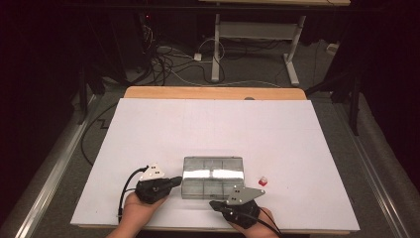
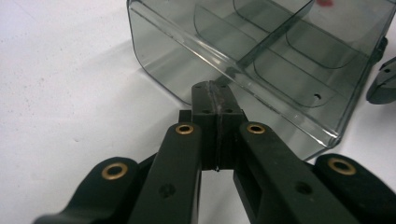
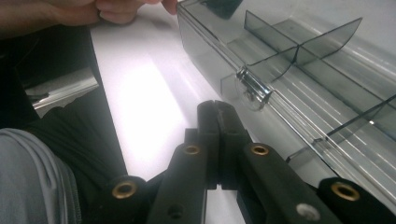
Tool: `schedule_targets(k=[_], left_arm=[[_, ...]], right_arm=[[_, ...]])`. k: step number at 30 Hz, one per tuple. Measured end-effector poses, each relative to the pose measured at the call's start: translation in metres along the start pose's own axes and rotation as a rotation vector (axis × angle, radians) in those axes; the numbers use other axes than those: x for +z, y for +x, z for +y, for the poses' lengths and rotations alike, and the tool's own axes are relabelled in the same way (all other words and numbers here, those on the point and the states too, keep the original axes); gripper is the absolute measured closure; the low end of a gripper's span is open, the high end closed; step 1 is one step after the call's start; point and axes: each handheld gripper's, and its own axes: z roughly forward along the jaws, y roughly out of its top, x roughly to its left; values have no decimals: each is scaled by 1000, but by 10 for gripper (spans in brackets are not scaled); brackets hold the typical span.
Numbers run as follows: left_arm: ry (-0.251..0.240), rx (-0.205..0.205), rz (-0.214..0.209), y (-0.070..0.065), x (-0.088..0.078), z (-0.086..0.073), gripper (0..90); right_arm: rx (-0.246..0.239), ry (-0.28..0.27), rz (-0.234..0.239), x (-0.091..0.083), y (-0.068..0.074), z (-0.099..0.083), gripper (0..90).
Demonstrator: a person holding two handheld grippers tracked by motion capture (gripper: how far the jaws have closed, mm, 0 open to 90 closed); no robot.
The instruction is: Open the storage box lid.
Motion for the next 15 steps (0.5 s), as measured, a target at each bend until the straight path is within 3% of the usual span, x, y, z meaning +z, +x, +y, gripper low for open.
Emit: schedule_targets(k=[7,15], left_arm=[[-59,-33,17,1,-1,1,879],[-51,-27,20,1,-3,0,879]], right_arm=[[14,14,-12,3,-2,0,900],[35,23,-36,5,-2,0,900]])
